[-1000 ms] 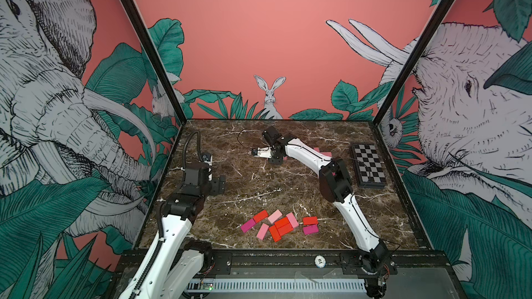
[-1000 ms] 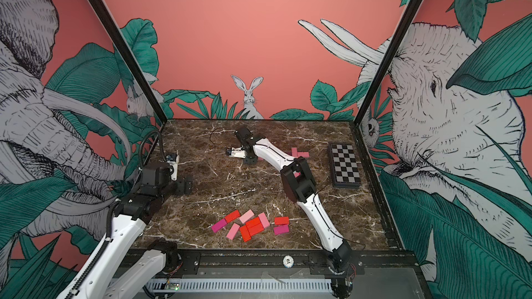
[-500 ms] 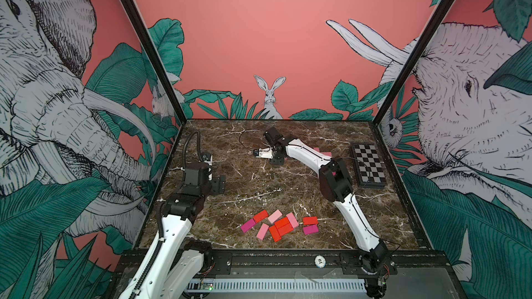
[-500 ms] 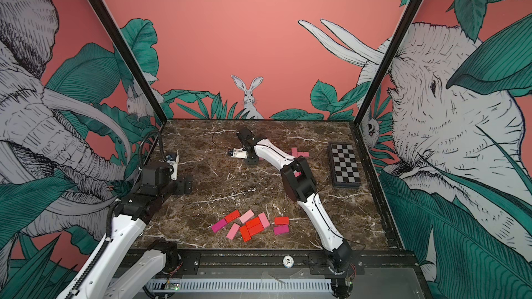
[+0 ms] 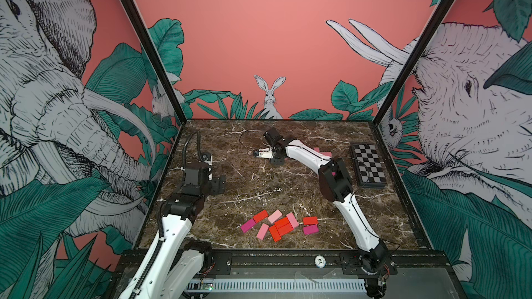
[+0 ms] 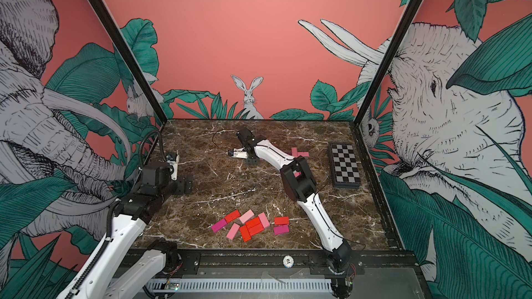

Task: Assemble the letter t with building blocks
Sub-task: Assemble the building block at the center of the board.

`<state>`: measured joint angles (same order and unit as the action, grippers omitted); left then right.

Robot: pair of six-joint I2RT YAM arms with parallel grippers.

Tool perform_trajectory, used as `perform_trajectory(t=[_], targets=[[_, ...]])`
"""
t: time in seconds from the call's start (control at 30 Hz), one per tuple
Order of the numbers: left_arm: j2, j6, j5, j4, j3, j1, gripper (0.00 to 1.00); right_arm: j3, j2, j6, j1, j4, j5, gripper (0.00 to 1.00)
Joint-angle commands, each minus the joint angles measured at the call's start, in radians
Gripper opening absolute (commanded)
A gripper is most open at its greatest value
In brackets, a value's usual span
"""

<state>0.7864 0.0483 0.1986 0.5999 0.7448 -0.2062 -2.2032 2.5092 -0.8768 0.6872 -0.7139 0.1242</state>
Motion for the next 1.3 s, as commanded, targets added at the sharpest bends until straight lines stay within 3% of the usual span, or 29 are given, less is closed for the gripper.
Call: perform_trajectory(t=[0.0,1.27], targets=[[-0.006,-0.002,-0.003,-0.002,-0.014,0.002,0.98,0.03,0.02,-0.014,-0.005,-0.02,0.014,0.14],[-0.001,0.001,0.004,0.006,-0.011,0.003,0.98,0.085,-0.018,-0.028,-0.007,-0.062,-0.022,0.19]])
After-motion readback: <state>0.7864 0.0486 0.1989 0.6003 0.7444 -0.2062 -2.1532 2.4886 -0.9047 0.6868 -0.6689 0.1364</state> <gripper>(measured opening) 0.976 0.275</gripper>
